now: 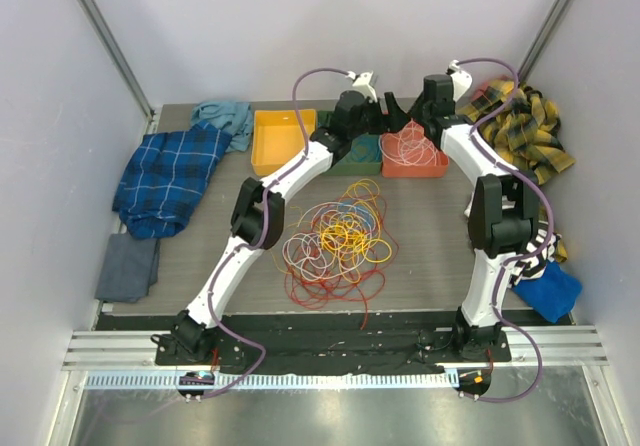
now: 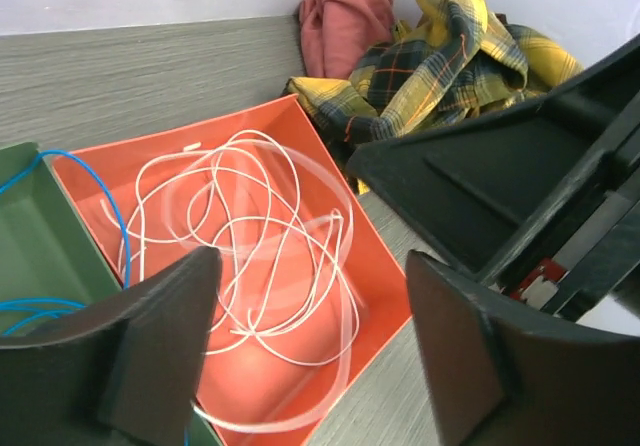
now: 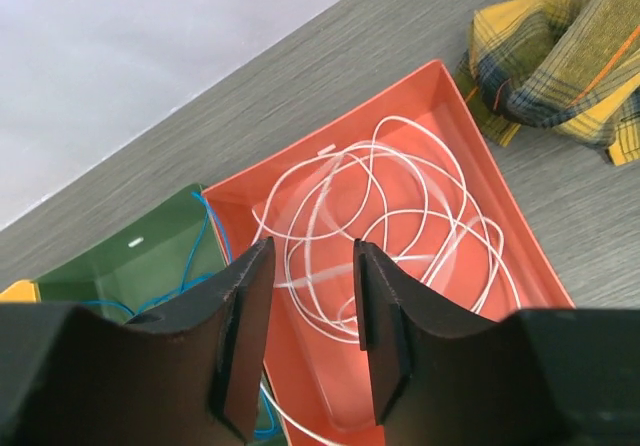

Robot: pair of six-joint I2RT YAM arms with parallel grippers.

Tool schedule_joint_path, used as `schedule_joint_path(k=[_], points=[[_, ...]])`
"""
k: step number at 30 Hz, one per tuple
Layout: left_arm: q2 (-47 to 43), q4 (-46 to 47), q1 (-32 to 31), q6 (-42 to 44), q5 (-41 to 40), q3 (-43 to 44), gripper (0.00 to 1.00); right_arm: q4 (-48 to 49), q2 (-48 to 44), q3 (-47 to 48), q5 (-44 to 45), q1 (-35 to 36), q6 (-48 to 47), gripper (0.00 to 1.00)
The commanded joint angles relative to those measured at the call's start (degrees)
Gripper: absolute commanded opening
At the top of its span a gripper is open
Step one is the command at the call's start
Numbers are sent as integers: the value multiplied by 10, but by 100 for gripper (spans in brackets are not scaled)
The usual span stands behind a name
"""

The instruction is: Untangle the cables

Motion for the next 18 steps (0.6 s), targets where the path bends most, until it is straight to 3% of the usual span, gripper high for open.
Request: schedule_joint_path(k=[1, 3, 6, 8, 9, 12, 18], points=[[-20, 26, -1, 9, 8, 33, 93, 33, -43, 28, 17, 2, -2, 47], [-32, 19, -1, 8, 8, 35, 100, 33, -66, 24, 17, 3, 1, 47], [-84, 22, -2, 7, 2, -18, 100, 41, -116, -8, 22, 12, 9, 47], [-141, 45, -2, 11, -18, -94, 100, 64, -152, -61, 25, 20, 18, 46], [-211, 57, -5, 15, -30, -178, 100, 69, -186, -81, 27, 27, 19, 45], [-348, 64, -13, 44, -93, -330, 100, 84, -258, -158, 42, 61, 16, 43], [-527, -120, -63, 79, -324, -474, 100, 129, -328, -296, 80, 164, -24, 41]])
